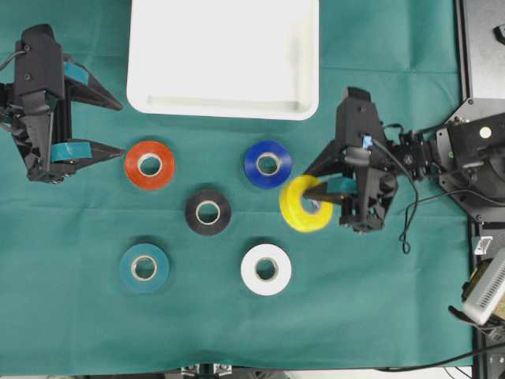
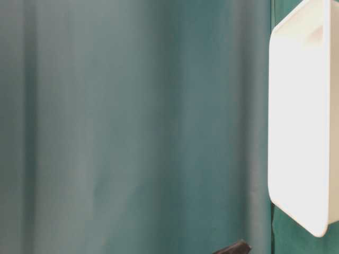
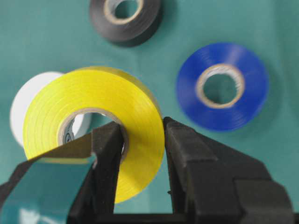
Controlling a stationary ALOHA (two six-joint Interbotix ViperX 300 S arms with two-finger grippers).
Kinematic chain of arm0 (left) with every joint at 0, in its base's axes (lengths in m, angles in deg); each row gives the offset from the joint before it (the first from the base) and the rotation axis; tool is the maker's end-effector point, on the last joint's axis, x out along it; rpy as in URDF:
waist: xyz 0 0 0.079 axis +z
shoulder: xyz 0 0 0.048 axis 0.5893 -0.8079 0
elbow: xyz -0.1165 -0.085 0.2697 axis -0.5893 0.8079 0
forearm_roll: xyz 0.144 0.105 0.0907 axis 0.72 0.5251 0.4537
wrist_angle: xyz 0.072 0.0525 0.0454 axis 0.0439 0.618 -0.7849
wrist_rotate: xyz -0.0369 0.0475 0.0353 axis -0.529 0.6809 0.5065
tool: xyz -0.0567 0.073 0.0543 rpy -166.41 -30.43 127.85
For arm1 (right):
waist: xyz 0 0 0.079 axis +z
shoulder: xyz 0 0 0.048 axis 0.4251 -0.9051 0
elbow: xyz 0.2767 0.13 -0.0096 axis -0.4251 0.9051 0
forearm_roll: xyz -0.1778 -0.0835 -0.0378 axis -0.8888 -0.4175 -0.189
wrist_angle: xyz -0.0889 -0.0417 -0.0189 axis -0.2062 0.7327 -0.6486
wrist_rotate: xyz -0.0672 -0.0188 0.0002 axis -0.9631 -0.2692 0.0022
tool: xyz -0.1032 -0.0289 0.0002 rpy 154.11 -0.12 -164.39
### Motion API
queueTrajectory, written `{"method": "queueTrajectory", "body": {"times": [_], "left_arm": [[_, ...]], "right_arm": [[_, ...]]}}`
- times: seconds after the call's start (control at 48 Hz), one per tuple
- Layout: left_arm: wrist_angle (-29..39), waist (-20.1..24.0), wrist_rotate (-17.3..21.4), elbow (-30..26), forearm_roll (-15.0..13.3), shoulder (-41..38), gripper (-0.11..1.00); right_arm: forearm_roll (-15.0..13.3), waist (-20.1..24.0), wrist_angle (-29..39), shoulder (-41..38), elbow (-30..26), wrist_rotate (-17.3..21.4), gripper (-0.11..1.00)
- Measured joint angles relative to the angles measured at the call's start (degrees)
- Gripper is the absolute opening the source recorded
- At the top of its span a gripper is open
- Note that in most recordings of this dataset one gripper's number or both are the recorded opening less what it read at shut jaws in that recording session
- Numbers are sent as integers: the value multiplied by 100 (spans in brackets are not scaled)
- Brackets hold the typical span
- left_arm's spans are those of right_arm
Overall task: Put the tape alternately from left to right into the white case.
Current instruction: 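Carry the yellow tape to the white tray and release it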
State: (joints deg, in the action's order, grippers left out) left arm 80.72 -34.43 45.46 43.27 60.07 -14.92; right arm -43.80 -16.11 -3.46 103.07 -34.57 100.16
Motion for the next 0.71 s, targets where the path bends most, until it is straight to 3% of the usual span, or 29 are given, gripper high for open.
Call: {"method": "queueTrajectory", "body": {"times": [0.438,0.709], "left_arm": [[0,0,-9,9,9,0,75],[0,0,-9,9,9,0,75]], "right_arm": [[-765,-791,-9,-510,-448,-26,25],[-1433,-1459,-9,-1028,-879,-26,25]]}}
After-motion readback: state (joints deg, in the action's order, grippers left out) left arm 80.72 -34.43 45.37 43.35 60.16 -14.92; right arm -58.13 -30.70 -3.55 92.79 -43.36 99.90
